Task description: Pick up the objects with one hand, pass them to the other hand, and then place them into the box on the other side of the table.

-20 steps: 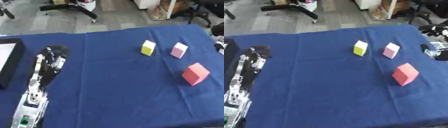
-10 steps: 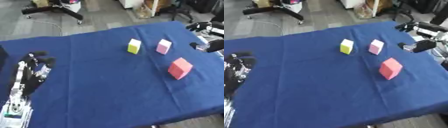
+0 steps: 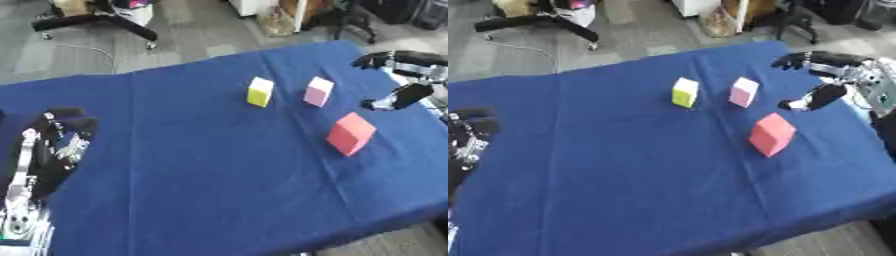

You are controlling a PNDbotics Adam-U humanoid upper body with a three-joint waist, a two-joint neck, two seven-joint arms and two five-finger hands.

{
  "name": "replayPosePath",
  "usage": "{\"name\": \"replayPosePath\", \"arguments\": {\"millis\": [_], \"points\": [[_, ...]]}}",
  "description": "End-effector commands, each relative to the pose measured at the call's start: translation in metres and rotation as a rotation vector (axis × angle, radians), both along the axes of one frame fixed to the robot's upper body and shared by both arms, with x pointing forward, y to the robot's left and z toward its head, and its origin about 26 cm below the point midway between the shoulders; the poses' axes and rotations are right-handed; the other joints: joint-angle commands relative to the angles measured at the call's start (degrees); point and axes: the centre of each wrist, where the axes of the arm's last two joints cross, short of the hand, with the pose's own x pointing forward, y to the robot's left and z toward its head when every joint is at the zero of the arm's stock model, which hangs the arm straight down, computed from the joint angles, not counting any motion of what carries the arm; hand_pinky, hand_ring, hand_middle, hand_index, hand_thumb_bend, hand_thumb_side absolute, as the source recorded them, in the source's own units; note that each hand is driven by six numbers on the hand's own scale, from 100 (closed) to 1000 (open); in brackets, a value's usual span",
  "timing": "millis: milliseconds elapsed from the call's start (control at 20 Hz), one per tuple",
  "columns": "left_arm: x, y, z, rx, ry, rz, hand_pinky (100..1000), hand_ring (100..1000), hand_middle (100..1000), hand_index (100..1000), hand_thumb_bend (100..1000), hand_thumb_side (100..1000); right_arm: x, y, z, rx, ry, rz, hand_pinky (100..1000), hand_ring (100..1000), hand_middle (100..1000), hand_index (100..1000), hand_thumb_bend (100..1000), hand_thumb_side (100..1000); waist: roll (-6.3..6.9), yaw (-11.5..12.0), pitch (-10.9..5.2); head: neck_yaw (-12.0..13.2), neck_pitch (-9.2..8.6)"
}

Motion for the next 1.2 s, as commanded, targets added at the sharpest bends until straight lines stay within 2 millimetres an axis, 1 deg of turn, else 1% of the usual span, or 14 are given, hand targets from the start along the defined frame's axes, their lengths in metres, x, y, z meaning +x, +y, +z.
{"name": "replayPosePath", "arguments": {"millis": [50,750,1200], "points": [[0.001,0.002,0.006,0.019,-0.022,-0.006,860,592,665,678,622,599,0.002,-0.005,0.012,-0.098,0.033,0.084,881,909,937,1000,419,485,-1.09,0.07,-0.43,0.04,-0.14],[0.000,0.005,0.004,0.035,-0.015,-0.003,862,590,663,678,606,606,-0.010,-0.019,0.009,-0.173,0.083,0.149,883,908,930,998,435,543,-2.27,-0.01,-0.45,1.37,-0.14],[0.000,0.007,0.004,0.046,-0.014,0.002,863,590,662,677,596,610,-0.025,-0.029,0.010,-0.195,0.127,0.169,883,908,928,998,431,571,-2.88,-0.35,-0.29,1.97,-0.14]]}}
